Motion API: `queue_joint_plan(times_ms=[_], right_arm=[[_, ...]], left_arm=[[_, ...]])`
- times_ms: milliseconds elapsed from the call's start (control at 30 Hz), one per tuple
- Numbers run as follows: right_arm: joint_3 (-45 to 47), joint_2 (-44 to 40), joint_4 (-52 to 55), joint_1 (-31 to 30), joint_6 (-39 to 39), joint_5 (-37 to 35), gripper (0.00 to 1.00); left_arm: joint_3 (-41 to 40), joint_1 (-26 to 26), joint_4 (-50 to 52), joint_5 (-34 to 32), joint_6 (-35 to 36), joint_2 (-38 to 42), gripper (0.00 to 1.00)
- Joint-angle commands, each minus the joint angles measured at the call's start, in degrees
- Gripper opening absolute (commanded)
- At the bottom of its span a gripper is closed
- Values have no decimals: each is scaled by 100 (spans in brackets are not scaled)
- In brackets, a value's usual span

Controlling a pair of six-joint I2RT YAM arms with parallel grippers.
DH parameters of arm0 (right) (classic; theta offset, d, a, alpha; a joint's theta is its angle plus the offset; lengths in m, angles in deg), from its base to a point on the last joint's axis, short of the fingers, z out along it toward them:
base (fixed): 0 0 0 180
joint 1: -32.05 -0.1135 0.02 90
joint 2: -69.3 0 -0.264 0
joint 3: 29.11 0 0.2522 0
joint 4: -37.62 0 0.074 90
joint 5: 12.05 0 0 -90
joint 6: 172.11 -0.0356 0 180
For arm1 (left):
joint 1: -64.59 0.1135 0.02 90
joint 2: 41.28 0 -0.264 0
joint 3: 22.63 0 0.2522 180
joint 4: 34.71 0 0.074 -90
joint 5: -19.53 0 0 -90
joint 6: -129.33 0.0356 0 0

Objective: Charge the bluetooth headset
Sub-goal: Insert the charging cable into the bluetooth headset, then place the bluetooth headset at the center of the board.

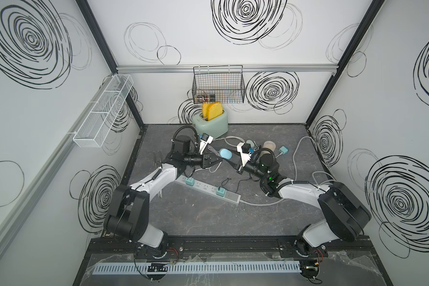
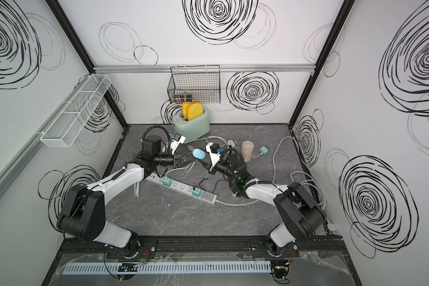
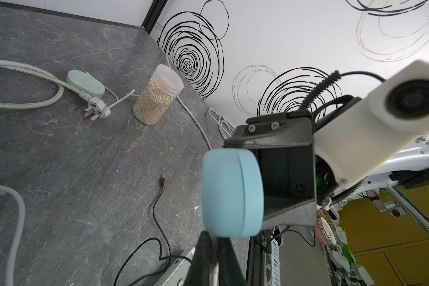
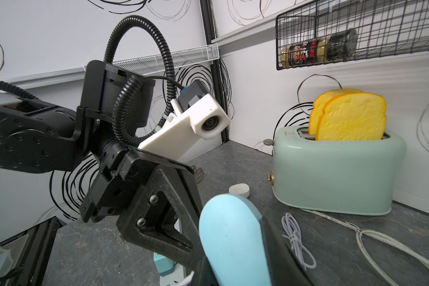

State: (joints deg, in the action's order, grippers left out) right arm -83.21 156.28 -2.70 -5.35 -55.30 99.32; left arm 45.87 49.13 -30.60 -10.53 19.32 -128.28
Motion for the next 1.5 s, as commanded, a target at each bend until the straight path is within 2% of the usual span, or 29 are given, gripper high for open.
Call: queue_joint_plan(times_ms=[0, 533, 767, 833, 867, 967, 1033, 1067, 1133, 1267, 1467], right_arm=[[70, 103, 433, -346, -150, 1210, 13], [275, 67, 504, -566, -480, 1229, 12], [-761, 298, 1577, -486, -1145, -864, 10], [-927, 346, 1655, -436, -1353, -1154, 9], [-976, 376, 1647, -423, -1464, -1254, 9], [-1093, 451, 1628, -376, -1695, -1549, 9], [-1198, 531, 1723, -324, -1826, -1715, 9], [-1267, 597, 1840, -282, -1870, -1764, 9], [-1345, 703, 2017, -194, -1935, -1831, 9], [-1337, 921, 2035, 36, -2070, -1815, 9], [-1683, 1502, 2208, 472, -2394, -1542, 9]], left_arm=[[223, 172, -1409, -707, -178, 53, 0], [120, -18, -2015, -1263, -390, 89, 0], [386, -36, -1156, -1518, 50, -36, 2], [422, -21, -1000, -1574, 111, -30, 24], [423, -12, -948, -1581, 135, -13, 31], [408, 29, -789, -1699, 352, 137, 49], [390, 96, -670, -1795, 528, 295, 55], [367, 141, -637, -1862, 579, 397, 64], [291, 286, -596, -2013, 586, 614, 73], [101, 456, -518, -2405, 724, 1115, 76], [-16, 461, -224, -2683, 864, 1403, 76]])
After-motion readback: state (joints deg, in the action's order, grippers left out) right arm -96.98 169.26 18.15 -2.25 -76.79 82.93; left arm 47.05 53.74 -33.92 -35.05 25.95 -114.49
